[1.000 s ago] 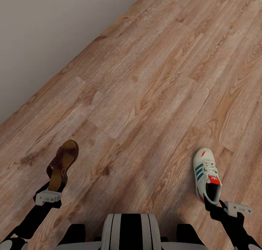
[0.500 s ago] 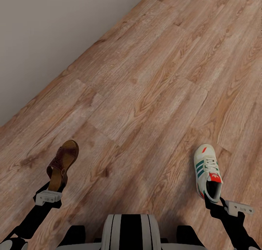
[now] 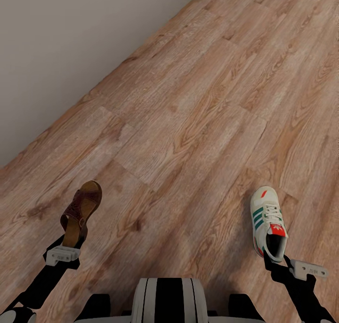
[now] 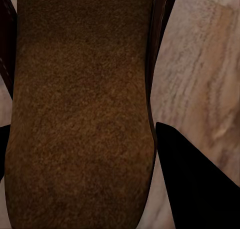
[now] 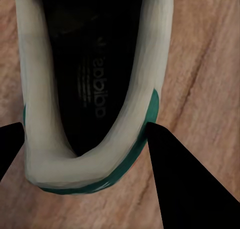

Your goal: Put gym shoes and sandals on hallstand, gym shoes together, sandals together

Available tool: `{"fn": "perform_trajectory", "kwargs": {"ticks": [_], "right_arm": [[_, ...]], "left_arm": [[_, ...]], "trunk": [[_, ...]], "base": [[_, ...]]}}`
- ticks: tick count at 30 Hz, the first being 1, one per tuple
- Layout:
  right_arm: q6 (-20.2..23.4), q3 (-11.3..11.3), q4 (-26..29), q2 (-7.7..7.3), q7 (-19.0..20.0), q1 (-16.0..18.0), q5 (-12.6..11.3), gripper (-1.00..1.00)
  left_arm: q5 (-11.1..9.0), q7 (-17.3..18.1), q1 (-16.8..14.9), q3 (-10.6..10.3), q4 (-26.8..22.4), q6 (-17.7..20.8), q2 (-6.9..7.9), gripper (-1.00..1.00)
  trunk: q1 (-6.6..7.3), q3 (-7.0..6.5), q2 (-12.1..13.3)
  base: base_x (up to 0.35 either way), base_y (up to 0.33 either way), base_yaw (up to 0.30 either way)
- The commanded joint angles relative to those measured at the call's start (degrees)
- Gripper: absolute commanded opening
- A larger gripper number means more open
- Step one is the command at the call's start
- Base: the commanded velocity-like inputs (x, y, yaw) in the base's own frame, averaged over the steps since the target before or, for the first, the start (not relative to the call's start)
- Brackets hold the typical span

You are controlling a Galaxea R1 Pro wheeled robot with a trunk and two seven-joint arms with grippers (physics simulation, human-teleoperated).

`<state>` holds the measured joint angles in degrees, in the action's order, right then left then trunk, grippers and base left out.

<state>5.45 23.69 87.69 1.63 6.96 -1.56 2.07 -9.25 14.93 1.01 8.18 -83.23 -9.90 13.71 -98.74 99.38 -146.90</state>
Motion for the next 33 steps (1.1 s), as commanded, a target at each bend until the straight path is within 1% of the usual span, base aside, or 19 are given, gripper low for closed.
{"fn": "perform_trajectory", "kwargs": {"ticks": [1, 10, 33], "right_arm": [[0.01, -0.01, 0.0, 0.01, -0.05, 0.0, -0.07, -1.0], [0.0, -0.03, 0.02, 0.03, -0.02, 0.04, -0.05, -1.0], [0.0, -0.03, 0.02, 0.04, -0.02, 0.0, -0.25, -1.0]], "left_arm": [[0.12, 0.01, -0.01, 0.0, 0.0, -0.03, 0.0, -1.0], [0.18, 0.01, -0.02, -0.01, 0.0, -0.03, 0.0, -1.0], [0.12, 0.01, -0.01, -0.01, 0.0, -0.03, 0.0, -1.0]], "trunk": [[0.0, -0.09, 0.0], [0.0, -0.88, 0.0], [0.0, -2.85, 0.0]], "base": [[0.0, 0.0, -0.069], [0.0, 0.0, -0.123], [0.0, 0.0, -0.158]]}}
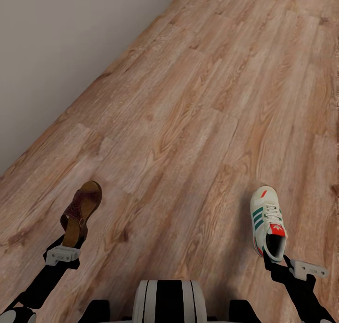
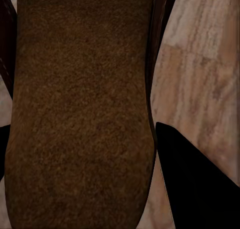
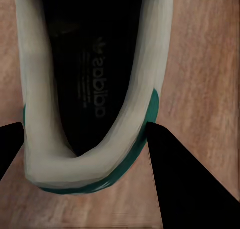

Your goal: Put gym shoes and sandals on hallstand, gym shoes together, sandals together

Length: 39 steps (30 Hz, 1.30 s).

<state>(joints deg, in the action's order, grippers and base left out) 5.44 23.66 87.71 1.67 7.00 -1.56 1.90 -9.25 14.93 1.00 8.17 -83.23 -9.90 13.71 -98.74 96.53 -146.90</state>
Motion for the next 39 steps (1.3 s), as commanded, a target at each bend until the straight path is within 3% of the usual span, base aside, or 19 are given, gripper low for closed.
{"fn": "perform_trajectory", "kwargs": {"ticks": [1, 39], "right_arm": [[0.01, -0.01, -0.02, 0.0, -0.06, 0.0, -0.08, -1.0], [0.01, -0.16, -0.06, 0.0, -0.05, -0.29, 0.43, -1.0]], "left_arm": [[0.11, 0.01, -0.01, 0.0, 0.0, -0.03, 0.0, -1.0], [0.28, 0.01, 0.03, 0.0, 0.0, -0.03, 0.0, -1.0]], "trunk": [[0.0, -0.09, 0.0], [0.0, -3.34, 0.0]], "base": [[0.0, 0.0, -0.147], [0.0, 0.0, -0.119]]}}
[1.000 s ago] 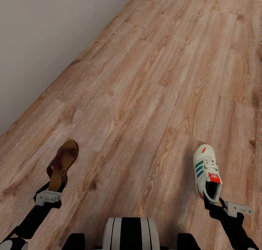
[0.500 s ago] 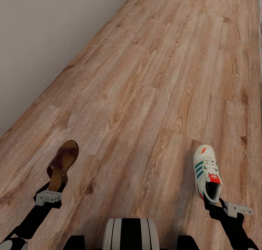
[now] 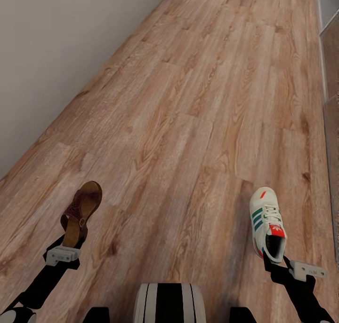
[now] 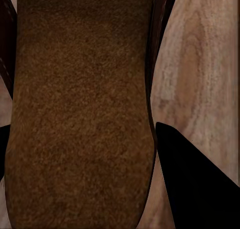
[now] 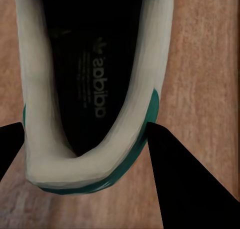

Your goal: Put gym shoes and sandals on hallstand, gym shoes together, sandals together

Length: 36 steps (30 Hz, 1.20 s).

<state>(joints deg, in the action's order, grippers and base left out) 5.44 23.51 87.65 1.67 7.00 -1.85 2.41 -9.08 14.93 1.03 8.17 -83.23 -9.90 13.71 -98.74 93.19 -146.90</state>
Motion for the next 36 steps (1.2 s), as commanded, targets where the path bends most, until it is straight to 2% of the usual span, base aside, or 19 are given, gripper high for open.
{"fn": "perform_trajectory", "kwargs": {"ticks": [1, 36], "right_arm": [[0.01, -0.01, -0.01, 0.0, -0.06, 0.0, -0.07, -1.0], [0.01, -0.16, -0.13, 0.54, -0.22, 0.0, -0.03, -1.0]], "left_arm": [[0.12, 0.01, 0.01, 0.0, 0.0, -0.03, 0.0, -1.0], [0.0, 0.01, -0.01, -0.01, 1.49, -2.39, -0.35, -1.0]], "trunk": [[0.0, -0.09, 0.0], [0.0, -3.09, 0.0]], "base": [[0.0, 0.0, -0.102], [0.0, 0.0, -0.092]]}}
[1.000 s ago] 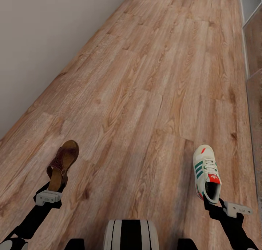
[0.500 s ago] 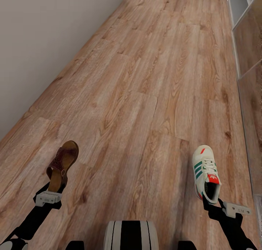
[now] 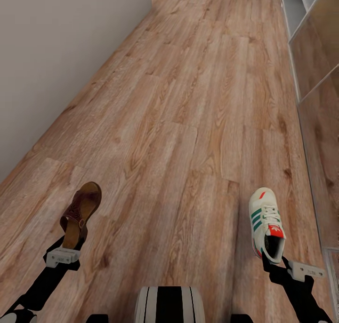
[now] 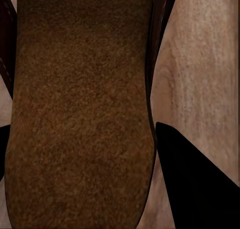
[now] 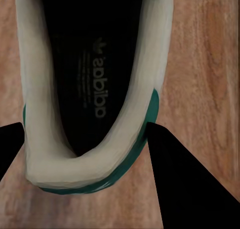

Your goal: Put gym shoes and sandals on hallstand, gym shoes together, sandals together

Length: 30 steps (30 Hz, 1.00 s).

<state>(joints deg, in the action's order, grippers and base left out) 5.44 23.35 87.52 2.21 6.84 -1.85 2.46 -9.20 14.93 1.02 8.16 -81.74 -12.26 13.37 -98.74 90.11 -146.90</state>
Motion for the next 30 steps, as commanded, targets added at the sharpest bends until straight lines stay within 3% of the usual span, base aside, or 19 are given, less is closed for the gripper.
{"fn": "perform_trajectory", "kwargs": {"ticks": [1, 17, 30], "right_arm": [[0.01, -0.01, -0.02, 0.0, -0.06, 0.0, -0.08, -1.0], [0.01, -0.12, -1.11, -0.01, -0.07, 0.0, 0.08, -1.0], [0.01, -0.22, -1.13, -0.01, 0.01, 0.0, 0.09, -1.0]], "left_arm": [[0.12, 0.01, 0.01, 0.01, 0.02, -0.05, -0.02, -1.0], [0.12, 0.02, 0.0, 0.02, 0.85, -0.18, -0.09, -1.0], [0.14, 0.02, -0.05, 0.02, 1.05, -0.2, -0.1, -1.0]], "trunk": [[0.0, -0.09, 0.0], [0.0, -1.46, 0.0], [0.0, -2.58, 0.0]], "base": [[0.0, 0.0, -0.088], [0.001, 0.0, -0.085], [0.124, 0.0, -0.083]]}}
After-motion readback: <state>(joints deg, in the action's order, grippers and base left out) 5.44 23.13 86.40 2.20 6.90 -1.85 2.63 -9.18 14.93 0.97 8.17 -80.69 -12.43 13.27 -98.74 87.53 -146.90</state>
